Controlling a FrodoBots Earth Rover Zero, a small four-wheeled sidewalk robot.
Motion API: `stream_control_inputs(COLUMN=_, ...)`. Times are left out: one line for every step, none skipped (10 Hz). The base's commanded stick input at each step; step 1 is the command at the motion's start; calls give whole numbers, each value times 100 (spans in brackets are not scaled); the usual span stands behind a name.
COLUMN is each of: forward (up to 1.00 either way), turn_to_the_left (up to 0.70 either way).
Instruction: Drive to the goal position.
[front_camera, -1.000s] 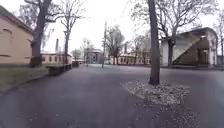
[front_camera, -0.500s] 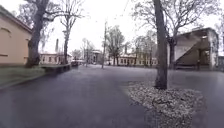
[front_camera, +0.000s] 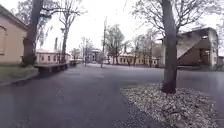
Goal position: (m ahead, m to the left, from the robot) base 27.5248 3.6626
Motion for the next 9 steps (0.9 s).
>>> stream_control_inputs(forward=85, turn_to_the_left=0)
stream_control_inputs(forward=85, turn_to_the_left=0)
stream_control_inputs(forward=85, turn_to_the_left=0)
stream_control_inputs(forward=85, turn_to_the_left=0)
stream_control_inputs(forward=85, turn_to_the_left=0)
stream_control_inputs(forward=85, turn_to_the_left=3)
stream_control_inputs(forward=85, turn_to_the_left=34)
stream_control_inputs(forward=85, turn_to_the_left=34)
stream_control_inputs(forward=85, turn_to_the_left=34)
